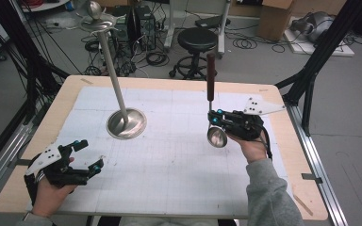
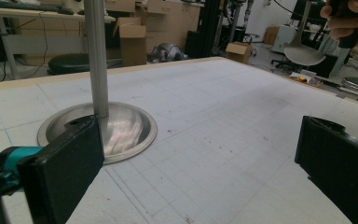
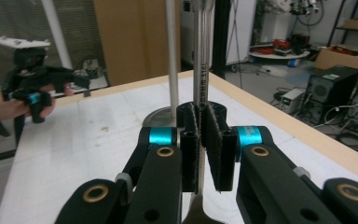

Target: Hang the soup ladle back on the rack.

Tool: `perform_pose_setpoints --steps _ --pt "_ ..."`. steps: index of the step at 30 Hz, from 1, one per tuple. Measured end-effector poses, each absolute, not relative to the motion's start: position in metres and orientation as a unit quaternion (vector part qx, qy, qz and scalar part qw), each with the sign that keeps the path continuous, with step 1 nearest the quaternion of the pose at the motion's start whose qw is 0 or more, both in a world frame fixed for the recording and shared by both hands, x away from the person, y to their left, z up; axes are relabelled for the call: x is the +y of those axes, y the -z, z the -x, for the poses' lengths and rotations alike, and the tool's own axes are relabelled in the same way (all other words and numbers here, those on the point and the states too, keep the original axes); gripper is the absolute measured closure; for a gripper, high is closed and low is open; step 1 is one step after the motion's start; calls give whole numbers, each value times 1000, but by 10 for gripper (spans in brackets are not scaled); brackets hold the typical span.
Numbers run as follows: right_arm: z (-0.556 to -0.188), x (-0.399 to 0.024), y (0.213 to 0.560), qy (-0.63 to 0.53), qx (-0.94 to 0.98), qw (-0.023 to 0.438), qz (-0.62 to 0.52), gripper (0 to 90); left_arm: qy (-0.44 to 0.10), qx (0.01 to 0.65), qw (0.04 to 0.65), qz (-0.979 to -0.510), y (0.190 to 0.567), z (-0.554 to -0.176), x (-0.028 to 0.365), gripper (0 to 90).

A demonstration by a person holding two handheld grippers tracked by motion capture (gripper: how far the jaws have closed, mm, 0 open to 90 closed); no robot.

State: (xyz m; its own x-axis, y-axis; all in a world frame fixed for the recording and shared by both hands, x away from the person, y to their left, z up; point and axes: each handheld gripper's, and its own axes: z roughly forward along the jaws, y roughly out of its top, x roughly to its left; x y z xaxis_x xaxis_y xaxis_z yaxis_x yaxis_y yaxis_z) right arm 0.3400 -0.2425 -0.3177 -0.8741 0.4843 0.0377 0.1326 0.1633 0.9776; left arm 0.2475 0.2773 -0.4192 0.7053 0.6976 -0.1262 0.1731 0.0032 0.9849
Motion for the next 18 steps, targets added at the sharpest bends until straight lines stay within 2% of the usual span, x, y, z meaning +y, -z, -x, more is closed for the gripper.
perform_pose_setpoints --steps 18 --pt "-353 -217 314 -608 741 173 -228 848 -207 322 627 -679 420 -248 277 17"
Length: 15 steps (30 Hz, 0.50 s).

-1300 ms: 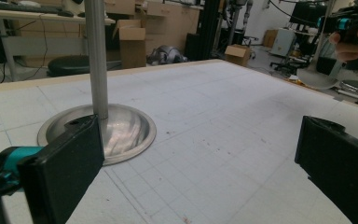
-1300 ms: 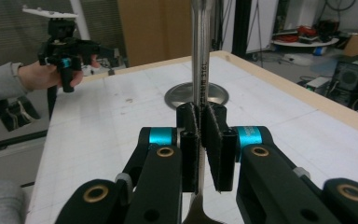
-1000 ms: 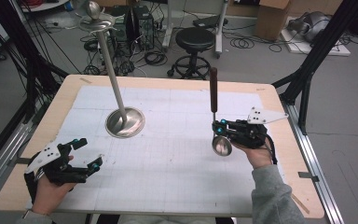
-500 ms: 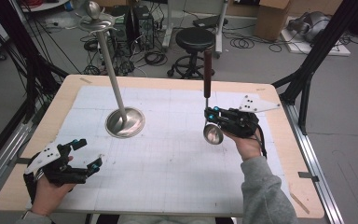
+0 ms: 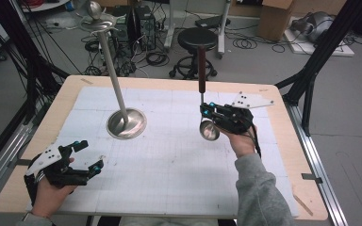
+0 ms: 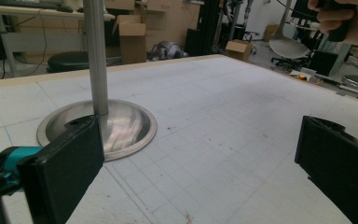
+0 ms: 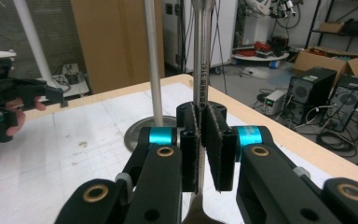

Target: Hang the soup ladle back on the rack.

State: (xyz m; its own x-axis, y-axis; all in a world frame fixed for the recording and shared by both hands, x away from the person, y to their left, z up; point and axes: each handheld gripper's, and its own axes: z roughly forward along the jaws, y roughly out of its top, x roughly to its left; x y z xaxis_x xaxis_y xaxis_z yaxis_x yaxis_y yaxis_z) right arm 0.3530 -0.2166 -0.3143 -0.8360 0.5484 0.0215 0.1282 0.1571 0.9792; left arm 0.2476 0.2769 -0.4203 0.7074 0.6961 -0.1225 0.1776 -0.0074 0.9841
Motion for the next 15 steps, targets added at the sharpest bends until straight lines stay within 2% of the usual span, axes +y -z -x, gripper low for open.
perform_pose_setpoints --steps 15 --pt "-361 -178 305 -613 739 174 -217 848 -208 322 628 -677 420 -247 279 17"
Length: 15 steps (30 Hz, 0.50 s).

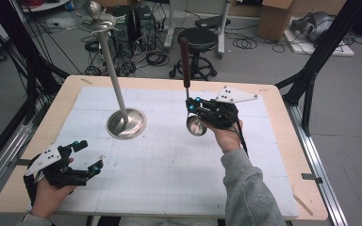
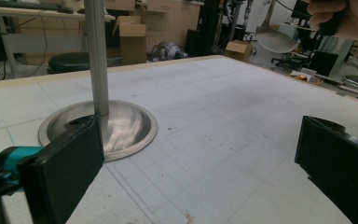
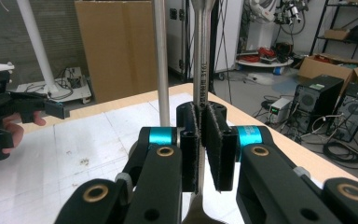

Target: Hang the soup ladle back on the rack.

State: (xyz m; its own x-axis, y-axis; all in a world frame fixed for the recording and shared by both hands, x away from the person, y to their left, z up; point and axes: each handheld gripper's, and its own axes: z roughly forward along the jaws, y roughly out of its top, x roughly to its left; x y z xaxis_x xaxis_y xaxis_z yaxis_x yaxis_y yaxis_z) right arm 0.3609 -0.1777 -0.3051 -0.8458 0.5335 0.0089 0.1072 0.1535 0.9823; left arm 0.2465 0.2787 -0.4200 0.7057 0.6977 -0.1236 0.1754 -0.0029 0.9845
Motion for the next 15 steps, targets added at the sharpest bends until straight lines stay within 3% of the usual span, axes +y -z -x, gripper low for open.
perform_pose_setpoints --steps 15 --pt "-369 -146 300 -599 748 191 -213 848 -204 322 622 -684 423 -248 277 17"
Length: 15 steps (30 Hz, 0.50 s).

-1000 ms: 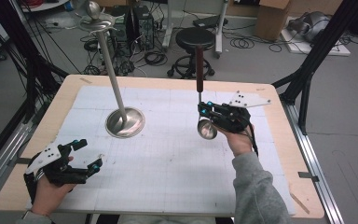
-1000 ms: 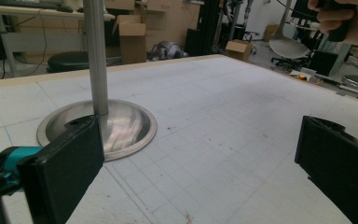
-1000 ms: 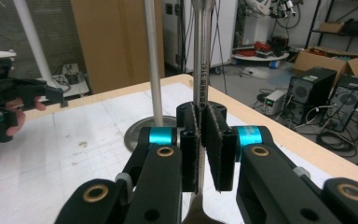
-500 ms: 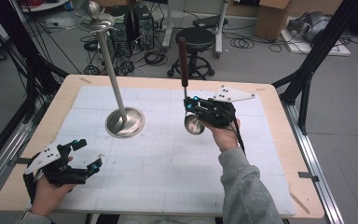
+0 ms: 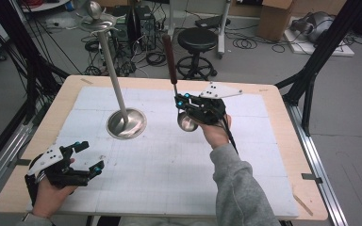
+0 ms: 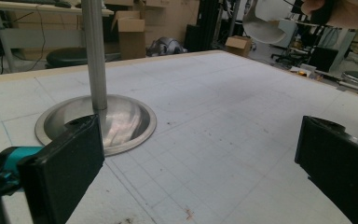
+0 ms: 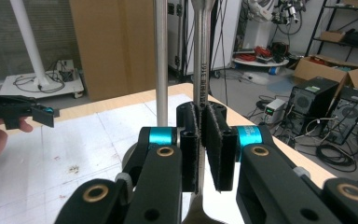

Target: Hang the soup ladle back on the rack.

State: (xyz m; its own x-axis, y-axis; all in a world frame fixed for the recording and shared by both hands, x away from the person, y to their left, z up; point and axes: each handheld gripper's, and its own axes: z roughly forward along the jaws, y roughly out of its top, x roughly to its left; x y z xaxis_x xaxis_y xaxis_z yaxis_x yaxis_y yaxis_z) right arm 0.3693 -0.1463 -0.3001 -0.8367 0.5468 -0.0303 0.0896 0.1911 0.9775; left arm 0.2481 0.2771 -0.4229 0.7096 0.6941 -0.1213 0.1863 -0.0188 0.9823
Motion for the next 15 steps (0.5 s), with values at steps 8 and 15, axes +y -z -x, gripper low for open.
perform_pose_setpoints --steps 8,15 --pt "-375 -128 295 -597 750 193 -209 848 -202 324 627 -680 423 -247 277 17" --pt "-380 -115 294 -591 755 195 -209 848 -202 324 625 -681 423 -247 279 17"
